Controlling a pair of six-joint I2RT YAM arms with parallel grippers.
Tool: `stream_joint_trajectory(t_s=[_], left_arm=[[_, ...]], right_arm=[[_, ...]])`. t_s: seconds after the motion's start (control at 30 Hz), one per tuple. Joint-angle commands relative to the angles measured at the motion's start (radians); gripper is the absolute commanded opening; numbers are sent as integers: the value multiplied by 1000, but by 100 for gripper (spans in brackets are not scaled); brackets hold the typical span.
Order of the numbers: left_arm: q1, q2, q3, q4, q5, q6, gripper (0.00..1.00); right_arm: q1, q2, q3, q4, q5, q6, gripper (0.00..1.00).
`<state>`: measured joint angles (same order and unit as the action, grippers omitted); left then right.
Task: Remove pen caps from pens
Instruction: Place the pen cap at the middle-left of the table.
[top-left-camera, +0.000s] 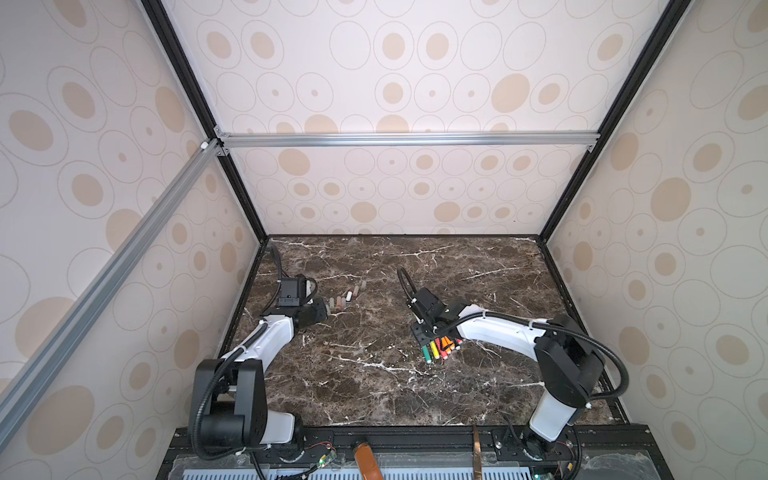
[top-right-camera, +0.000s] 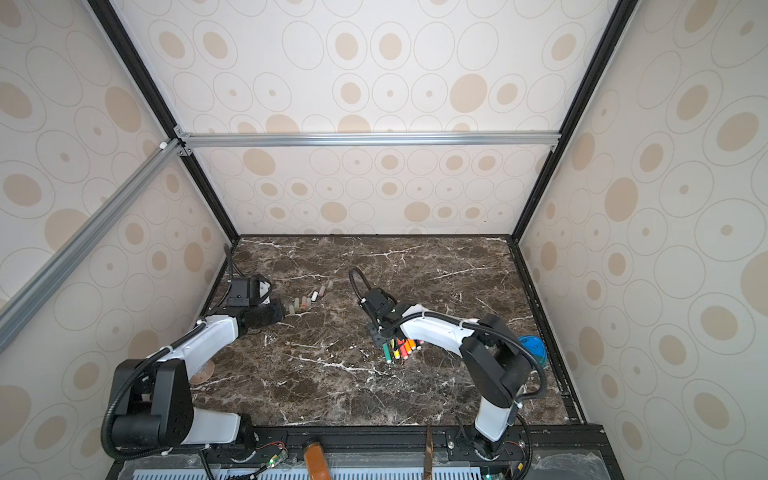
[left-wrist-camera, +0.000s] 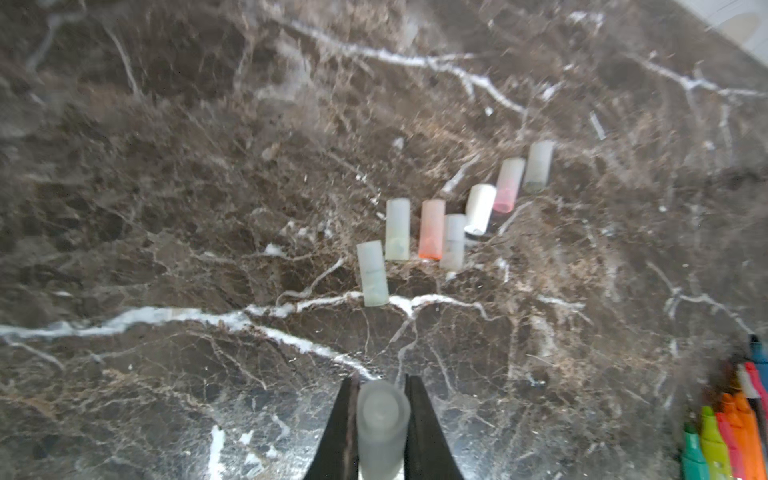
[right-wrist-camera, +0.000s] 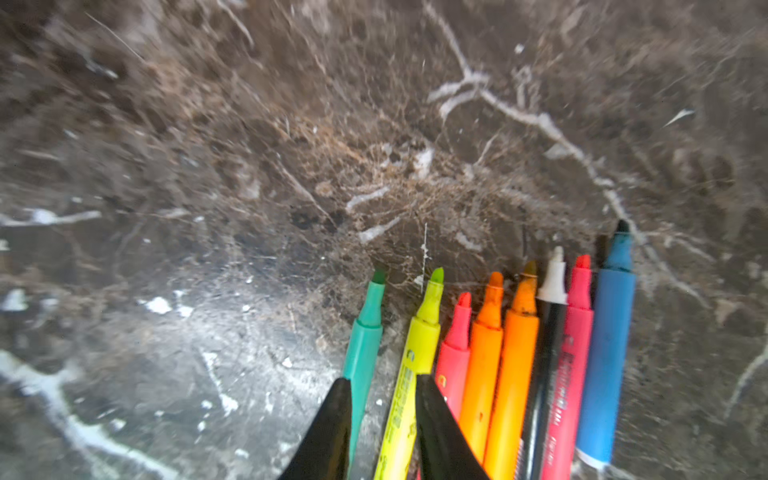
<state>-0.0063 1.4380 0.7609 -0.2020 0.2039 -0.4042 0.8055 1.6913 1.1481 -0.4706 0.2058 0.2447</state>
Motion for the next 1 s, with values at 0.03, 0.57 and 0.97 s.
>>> stream_joint_trajectory(t_s=[0.03, 0.57, 0.97], left_arm=[[8, 47, -23, 51, -3, -11, 0], [14, 177, 51, 59, -64, 11, 0], [17, 296, 110, 108, -32, -2, 6]], right_arm=[[-5, -85, 18, -23, 6, -33, 30], [-15, -134, -8, -22, -8, -29, 30], [-15, -122, -19, -21, -15, -18, 30]])
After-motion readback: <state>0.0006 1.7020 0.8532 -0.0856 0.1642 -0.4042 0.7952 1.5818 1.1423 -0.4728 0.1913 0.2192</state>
